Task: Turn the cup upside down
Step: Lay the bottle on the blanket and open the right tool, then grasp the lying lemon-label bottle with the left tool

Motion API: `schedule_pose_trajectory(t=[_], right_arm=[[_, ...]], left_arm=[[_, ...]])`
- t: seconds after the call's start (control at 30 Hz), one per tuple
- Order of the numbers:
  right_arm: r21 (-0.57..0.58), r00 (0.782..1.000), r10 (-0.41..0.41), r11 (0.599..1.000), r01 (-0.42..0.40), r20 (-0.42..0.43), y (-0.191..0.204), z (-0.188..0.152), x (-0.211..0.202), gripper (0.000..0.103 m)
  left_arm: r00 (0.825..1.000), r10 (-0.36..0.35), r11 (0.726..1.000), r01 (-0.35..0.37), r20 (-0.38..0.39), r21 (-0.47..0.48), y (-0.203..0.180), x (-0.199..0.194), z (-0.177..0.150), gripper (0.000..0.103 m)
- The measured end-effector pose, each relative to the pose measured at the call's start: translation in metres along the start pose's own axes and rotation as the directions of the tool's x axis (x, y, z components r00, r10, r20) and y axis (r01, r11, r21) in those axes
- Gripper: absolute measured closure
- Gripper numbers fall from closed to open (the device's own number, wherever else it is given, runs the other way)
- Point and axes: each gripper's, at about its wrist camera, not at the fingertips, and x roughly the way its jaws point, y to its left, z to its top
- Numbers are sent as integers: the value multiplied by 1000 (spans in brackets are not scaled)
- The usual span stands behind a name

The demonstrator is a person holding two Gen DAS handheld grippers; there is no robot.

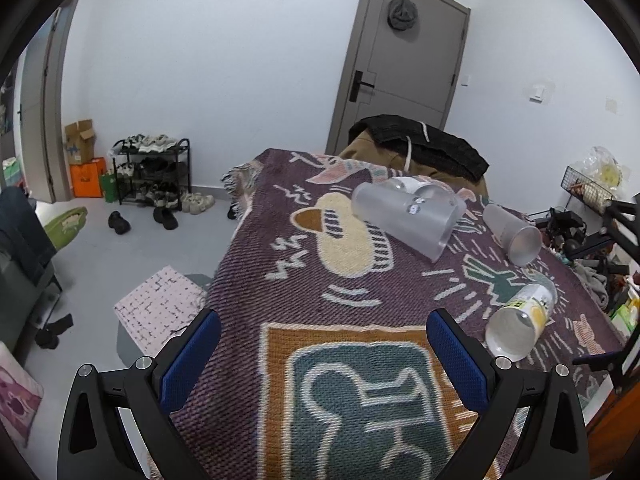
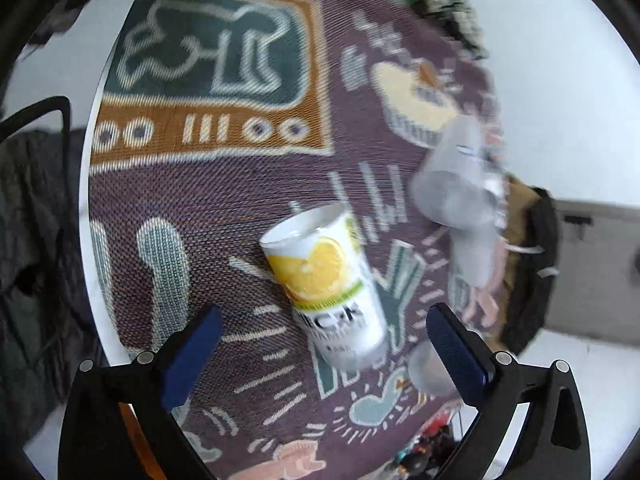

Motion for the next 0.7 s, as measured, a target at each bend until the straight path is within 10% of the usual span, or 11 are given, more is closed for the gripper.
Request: schedule_pose_trajectory(t=[0.33, 0.7], right_arm=[[334, 986, -90, 942, 38, 140, -2, -58, -22, 1], [621, 993, -117, 779, 83, 14, -11, -126, 5, 1]], left_arm=[[999, -49, 995, 49, 1, 92, -42, 3, 16, 0], [995, -63, 932, 85, -72, 354, -116, 15, 34, 0]])
